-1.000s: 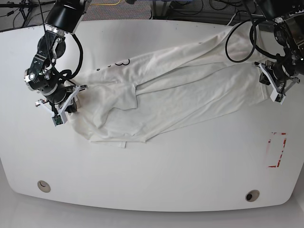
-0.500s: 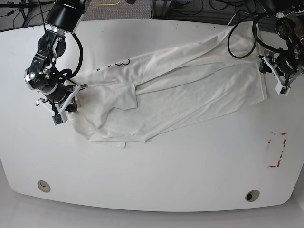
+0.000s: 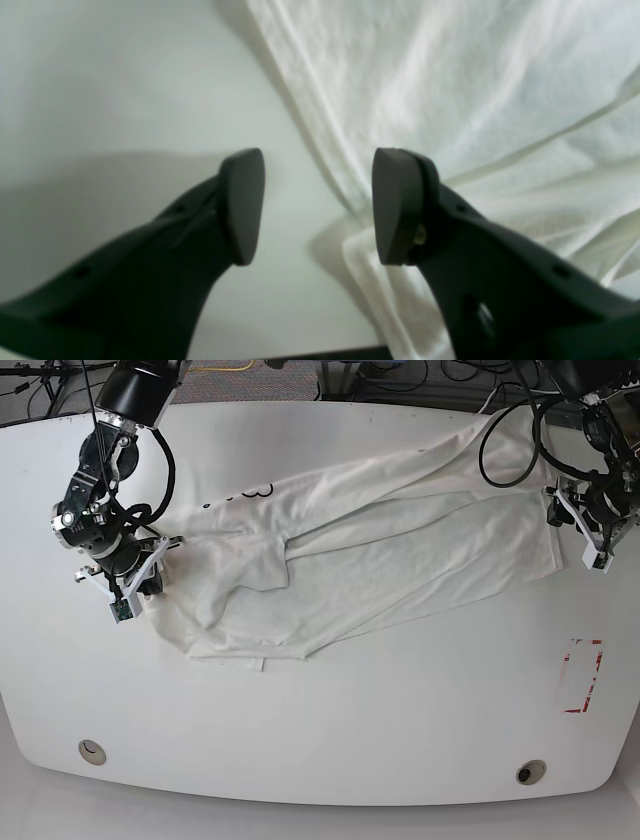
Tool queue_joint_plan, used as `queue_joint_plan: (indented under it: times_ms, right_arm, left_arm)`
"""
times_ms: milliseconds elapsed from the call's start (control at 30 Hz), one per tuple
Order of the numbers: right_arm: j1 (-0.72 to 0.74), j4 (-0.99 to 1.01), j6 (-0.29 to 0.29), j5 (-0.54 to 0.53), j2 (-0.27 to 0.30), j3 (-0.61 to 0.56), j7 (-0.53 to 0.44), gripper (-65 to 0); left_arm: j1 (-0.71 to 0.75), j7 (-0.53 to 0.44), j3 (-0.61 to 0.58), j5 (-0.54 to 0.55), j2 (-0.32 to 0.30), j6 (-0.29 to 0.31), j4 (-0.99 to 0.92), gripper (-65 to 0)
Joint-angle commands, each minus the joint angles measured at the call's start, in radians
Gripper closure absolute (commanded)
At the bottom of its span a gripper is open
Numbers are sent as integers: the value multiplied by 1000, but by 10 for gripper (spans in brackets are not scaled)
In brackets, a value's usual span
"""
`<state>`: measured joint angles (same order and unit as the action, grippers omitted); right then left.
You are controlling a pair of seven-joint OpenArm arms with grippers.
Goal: Fold the T-shirt properly
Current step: 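Move the open left gripper along the side edge toward the shoulder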
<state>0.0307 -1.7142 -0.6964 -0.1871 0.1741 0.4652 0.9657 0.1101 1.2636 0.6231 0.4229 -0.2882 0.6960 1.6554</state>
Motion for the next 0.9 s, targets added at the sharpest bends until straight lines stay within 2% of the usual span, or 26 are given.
queue_joint_plan:
  times_ms: [0, 500, 867]
  right_arm:
    - [16, -22, -2, -12, 11, 3, -24, -10]
    - [6, -23, -2, -14, 15, 0, -21, -11]
    - [10, -11, -2, -15, 13, -1, -23, -12]
  left_arm:
    - [-36, -20, 8, -5, -13, 2, -7, -328]
    - [-168, -20, 11, -62, -10, 2, -183, -351]
    - [-133, -24, -8, -41, -11, 2, -166, -351]
